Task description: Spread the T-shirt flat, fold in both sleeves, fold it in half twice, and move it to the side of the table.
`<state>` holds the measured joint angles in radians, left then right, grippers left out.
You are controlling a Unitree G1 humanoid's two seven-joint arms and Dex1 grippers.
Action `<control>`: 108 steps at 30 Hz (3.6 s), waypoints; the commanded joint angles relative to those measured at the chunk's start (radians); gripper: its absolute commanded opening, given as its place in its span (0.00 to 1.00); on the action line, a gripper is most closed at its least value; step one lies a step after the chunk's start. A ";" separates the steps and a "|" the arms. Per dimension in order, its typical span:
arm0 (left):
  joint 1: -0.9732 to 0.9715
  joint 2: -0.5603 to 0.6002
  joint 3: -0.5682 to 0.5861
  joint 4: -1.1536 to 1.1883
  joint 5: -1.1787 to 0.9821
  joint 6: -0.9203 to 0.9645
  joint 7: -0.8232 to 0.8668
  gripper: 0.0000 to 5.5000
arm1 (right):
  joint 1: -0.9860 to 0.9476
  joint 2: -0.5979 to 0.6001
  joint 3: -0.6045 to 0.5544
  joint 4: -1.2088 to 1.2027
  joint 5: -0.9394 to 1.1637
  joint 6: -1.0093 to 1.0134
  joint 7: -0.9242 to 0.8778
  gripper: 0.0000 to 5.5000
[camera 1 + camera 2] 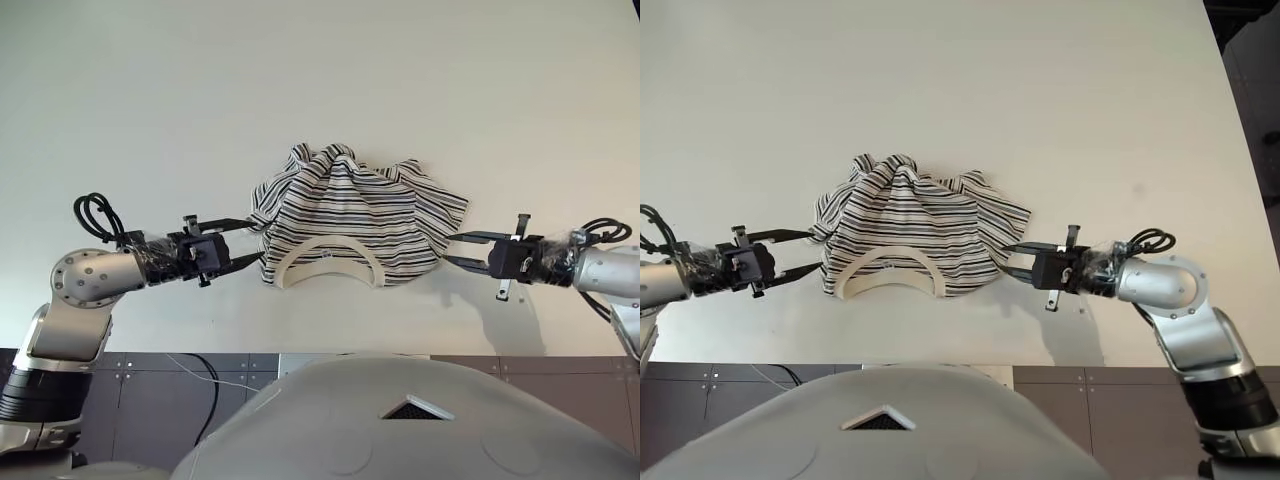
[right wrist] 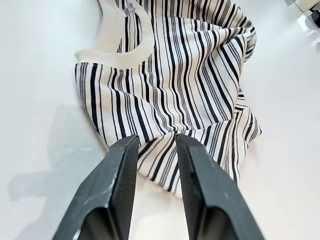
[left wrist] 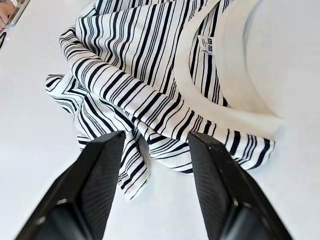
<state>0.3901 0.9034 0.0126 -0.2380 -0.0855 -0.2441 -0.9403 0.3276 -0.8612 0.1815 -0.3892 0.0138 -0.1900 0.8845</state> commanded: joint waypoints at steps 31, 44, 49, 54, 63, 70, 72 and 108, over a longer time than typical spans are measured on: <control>-0.162 0.006 -0.259 0.513 0.616 -0.706 0.392 0.37 | -0.062 0.041 0.139 0.265 -0.372 -0.269 -0.213 0.25; -0.185 0.021 -0.335 0.588 0.622 -0.663 0.409 0.03 | -0.089 0.048 0.152 0.272 -0.357 -0.272 -0.203 0.25; -0.179 0.027 -0.345 0.594 0.567 -0.649 0.391 0.02 | -0.090 0.046 0.147 0.272 -0.350 -0.276 -0.200 0.25; -0.164 0.044 -0.320 0.549 0.392 -0.597 0.339 0.02 | -0.089 0.054 0.148 0.271 -0.354 -0.286 -0.211 0.25; -0.178 0.061 -0.308 0.514 0.269 -0.555 0.243 0.02 | -0.125 0.099 0.216 0.304 -0.379 -0.298 -0.210 0.06; -0.175 0.058 -0.246 0.513 0.172 -0.500 0.223 0.02 | -0.125 0.068 0.188 0.330 -0.358 -0.303 -0.216 0.02; -0.177 0.054 -0.235 0.511 0.158 -0.489 0.217 0.02 | -0.124 0.059 0.179 0.347 -0.353 -0.311 -0.216 0.02; -0.356 0.029 -0.002 0.117 -0.258 0.038 0.000 0.02 | -0.366 -0.053 -0.126 0.022 0.388 0.131 -0.024 0.02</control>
<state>0.1647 0.9139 0.0082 -0.1145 -0.3403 -0.2596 -0.9088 0.1261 -0.8861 0.1107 -0.3625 0.2783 -0.1814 0.8144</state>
